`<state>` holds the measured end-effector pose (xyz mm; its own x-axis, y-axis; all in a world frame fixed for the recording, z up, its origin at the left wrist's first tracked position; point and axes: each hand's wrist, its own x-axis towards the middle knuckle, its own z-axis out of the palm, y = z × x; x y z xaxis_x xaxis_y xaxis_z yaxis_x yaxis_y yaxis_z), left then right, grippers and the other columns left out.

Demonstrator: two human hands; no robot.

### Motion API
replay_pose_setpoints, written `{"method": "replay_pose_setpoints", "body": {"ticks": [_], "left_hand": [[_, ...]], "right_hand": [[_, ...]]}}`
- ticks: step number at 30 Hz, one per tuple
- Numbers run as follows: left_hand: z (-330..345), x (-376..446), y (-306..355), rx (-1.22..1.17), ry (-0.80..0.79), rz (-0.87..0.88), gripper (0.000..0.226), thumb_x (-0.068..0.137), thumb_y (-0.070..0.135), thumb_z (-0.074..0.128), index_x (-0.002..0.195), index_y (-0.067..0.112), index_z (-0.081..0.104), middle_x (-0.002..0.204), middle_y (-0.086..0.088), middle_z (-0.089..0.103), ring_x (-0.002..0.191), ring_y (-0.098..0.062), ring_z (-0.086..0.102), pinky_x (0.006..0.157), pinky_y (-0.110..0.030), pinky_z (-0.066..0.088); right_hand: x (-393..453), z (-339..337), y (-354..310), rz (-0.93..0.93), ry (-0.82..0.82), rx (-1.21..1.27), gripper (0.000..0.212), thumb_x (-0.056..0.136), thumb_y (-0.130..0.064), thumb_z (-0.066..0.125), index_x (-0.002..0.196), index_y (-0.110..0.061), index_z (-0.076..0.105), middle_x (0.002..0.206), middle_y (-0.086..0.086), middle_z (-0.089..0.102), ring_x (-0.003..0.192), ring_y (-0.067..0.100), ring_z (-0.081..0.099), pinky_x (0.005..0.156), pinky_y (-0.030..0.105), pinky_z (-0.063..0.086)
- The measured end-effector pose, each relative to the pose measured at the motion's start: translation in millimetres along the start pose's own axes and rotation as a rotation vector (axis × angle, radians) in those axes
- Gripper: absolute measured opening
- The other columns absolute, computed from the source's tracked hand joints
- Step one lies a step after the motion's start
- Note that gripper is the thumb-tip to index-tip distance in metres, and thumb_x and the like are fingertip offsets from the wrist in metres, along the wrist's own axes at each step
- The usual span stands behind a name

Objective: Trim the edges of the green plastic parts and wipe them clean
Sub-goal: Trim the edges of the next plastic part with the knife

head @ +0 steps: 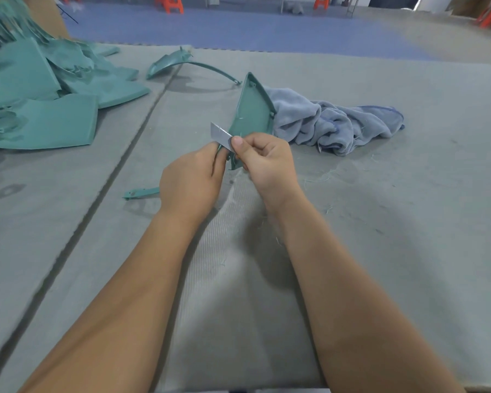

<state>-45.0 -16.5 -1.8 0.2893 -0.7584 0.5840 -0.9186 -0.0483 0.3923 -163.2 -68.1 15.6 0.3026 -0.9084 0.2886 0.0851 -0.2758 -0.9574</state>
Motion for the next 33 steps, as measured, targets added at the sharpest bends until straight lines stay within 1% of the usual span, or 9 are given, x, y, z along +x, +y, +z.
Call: {"method": "replay_pose_setpoints", "body": {"ticks": [6, 11, 15, 18, 20, 24, 26, 29, 33], "left_hand": [[0, 1, 1, 0.020, 0.012, -0.001, 0.038, 0.101, 0.038, 0.037, 0.081, 0.012, 0.056, 0.060, 0.002, 0.044, 0.056, -0.028, 0.037, 0.046, -0.030, 0.013], [0, -4, 7, 0.053, -0.011, 0.022, 0.040, 0.102, 0.039, 0.037, 0.073, 0.013, 0.046, 0.059, -0.004, 0.048, 0.056, -0.034, 0.047, 0.049, -0.035, 0.028], [-1, -4, 9, 0.057, -0.020, 0.025, 0.038, 0.101, 0.040, 0.036, 0.072, 0.017, 0.041, 0.059, 0.000, 0.043, 0.056, -0.030, 0.040, 0.050, -0.034, 0.026], [-2, -5, 7, 0.052, -0.006, 0.036, 0.040, 0.102, 0.039, 0.036, 0.069, 0.016, 0.038, 0.056, 0.003, 0.040, 0.053, -0.030, 0.041, 0.049, -0.033, 0.025], [-2, -7, 9, 0.045, -0.010, 0.046, 0.041, 0.102, 0.038, 0.036, 0.068, 0.016, 0.038, 0.054, 0.004, 0.036, 0.052, -0.030, 0.042, 0.048, -0.033, 0.027], [-2, -7, 10, 0.035, -0.015, 0.035, 0.041, 0.102, 0.039, 0.036, 0.068, 0.016, 0.040, 0.053, 0.005, 0.036, 0.052, -0.030, 0.043, 0.047, -0.034, 0.028], [-3, -7, 11, 0.021, -0.004, 0.046, 0.039, 0.102, 0.037, 0.039, 0.068, 0.016, 0.039, 0.054, 0.003, 0.039, 0.052, -0.031, 0.043, 0.046, -0.034, 0.029], [-3, -7, 11, 0.024, -0.002, 0.053, 0.038, 0.102, 0.036, 0.039, 0.069, 0.017, 0.041, 0.057, 0.000, 0.045, 0.054, -0.032, 0.047, 0.047, -0.037, 0.036], [-4, -7, 11, 0.039, -0.004, 0.081, 0.039, 0.102, 0.036, 0.038, 0.070, 0.014, 0.046, 0.056, 0.000, 0.047, 0.051, -0.028, 0.046, 0.045, -0.037, 0.037]], "right_hand": [[1, 3, -3, 0.002, 0.038, -0.050, 0.037, 0.094, -0.011, 0.061, 0.058, -0.009, 0.053, 0.042, -0.015, 0.037, 0.045, 0.002, 0.032, 0.048, 0.018, 0.028], [13, -9, -16, -0.039, 0.183, -0.106, 0.042, 0.095, -0.017, 0.059, 0.071, 0.015, 0.047, 0.053, -0.001, 0.028, 0.049, 0.008, 0.023, 0.047, 0.022, 0.021], [12, -14, -20, -0.051, 0.195, -0.147, 0.041, 0.096, -0.018, 0.059, 0.065, 0.008, 0.048, 0.051, -0.003, 0.030, 0.049, 0.008, 0.024, 0.048, 0.021, 0.022], [9, -14, -25, 0.005, 0.229, 0.104, 0.042, 0.097, -0.018, 0.057, 0.056, -0.015, 0.049, 0.051, -0.006, 0.038, 0.046, 0.006, 0.029, 0.048, 0.018, 0.025], [8, -19, -27, 0.041, 0.253, 0.272, 0.036, 0.098, -0.022, 0.056, 0.062, -0.019, 0.054, 0.060, 0.001, 0.041, 0.049, 0.006, 0.032, 0.046, 0.016, 0.027], [8, -25, -25, 0.012, 0.246, 0.264, 0.014, 0.089, -0.020, 0.068, 0.078, -0.017, 0.059, 0.058, -0.008, 0.042, 0.049, 0.003, 0.036, 0.050, 0.015, 0.033], [9, -22, -24, 0.012, 0.242, 0.193, 0.012, 0.085, -0.011, 0.072, 0.080, -0.018, 0.064, 0.054, -0.015, 0.048, 0.048, -0.001, 0.041, 0.050, 0.013, 0.036], [9, -15, -22, 0.058, 0.215, 0.168, 0.012, 0.083, -0.010, 0.073, 0.074, -0.017, 0.068, 0.054, -0.011, 0.048, 0.046, 0.001, 0.040, 0.047, 0.012, 0.034], [9, -11, -20, 0.061, 0.209, 0.140, 0.020, 0.080, -0.011, 0.075, 0.079, 0.005, 0.063, 0.053, -0.008, 0.035, 0.050, 0.008, 0.029, 0.048, 0.020, 0.027]]}}
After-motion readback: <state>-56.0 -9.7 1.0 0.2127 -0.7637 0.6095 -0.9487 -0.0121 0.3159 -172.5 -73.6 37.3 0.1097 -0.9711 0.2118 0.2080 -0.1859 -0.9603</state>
